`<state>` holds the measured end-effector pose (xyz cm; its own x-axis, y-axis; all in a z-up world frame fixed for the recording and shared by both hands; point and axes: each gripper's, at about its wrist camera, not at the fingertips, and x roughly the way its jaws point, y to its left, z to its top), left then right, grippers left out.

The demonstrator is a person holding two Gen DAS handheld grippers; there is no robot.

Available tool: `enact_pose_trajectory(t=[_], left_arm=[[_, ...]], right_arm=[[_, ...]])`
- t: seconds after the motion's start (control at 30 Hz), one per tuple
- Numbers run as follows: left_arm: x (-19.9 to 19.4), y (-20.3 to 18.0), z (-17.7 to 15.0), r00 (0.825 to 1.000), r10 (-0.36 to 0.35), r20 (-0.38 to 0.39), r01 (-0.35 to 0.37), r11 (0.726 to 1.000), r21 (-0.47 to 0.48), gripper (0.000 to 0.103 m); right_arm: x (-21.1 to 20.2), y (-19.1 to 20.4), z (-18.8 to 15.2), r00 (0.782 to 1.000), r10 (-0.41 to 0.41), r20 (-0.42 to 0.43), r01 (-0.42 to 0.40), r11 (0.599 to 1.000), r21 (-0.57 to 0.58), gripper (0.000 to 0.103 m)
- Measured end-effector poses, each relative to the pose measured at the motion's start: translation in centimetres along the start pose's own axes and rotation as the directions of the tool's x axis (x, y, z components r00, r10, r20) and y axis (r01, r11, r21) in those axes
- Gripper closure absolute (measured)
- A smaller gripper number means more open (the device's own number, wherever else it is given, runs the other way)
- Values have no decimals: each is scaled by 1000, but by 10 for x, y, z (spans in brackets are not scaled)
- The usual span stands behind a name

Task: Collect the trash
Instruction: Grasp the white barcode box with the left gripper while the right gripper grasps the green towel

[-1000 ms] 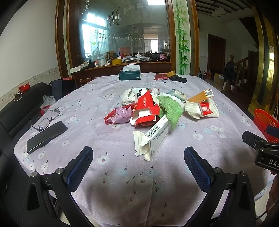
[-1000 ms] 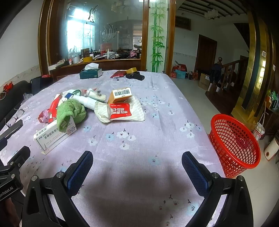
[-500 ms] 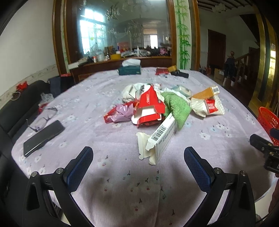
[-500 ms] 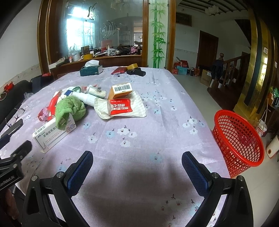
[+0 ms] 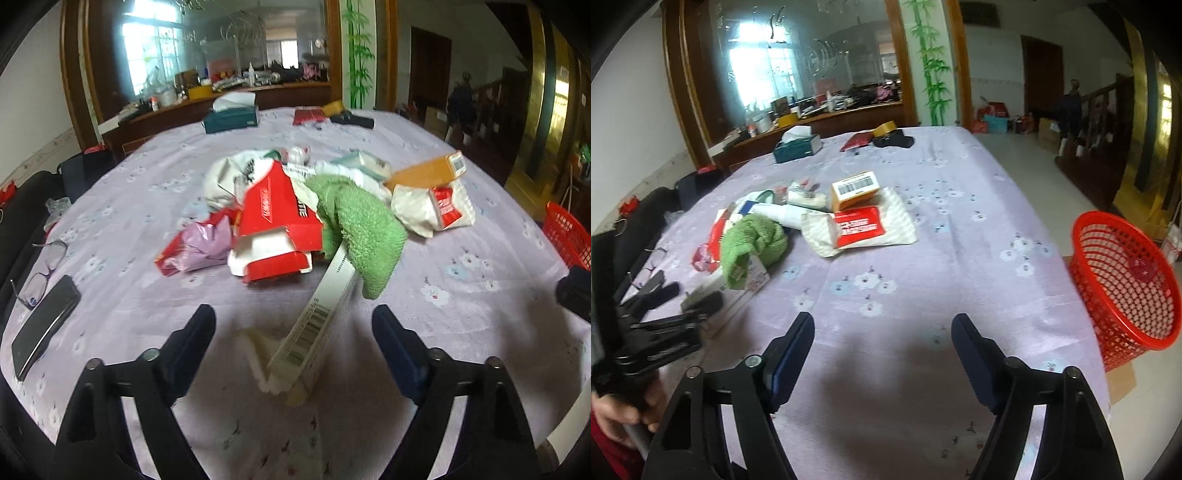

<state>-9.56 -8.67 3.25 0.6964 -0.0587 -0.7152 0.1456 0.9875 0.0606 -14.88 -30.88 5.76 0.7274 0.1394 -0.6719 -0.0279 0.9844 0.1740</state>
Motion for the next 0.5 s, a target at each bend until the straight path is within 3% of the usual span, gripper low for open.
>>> enact_pose_trajectory(t=[0.07,0.1,0.17,0.3,0.5], left_arm=[[9,-2,1,1000,-12,-19,12,1000,-1,32],[13,-3,2,999,-19,-31,19,1000,-3,44],[17,-4,2,999,-35,-37,35,999,-9,50],[11,-6,-3,998,-55,-27,55,998,6,73],[-16,15,-20,996,-84,3,84,996,-27,75]], right_arm=[[0,3,4,1000,28,-3,-28,1000,-9,24],[1,5,7,999,52,-6,-52,999,-14,24],[3,10,11,996,87,-17,-87,996,-17,24],[15,25,23,980,188,-70,-190,982,-17,25],[36,61,45,948,286,-137,-296,953,-57,25]])
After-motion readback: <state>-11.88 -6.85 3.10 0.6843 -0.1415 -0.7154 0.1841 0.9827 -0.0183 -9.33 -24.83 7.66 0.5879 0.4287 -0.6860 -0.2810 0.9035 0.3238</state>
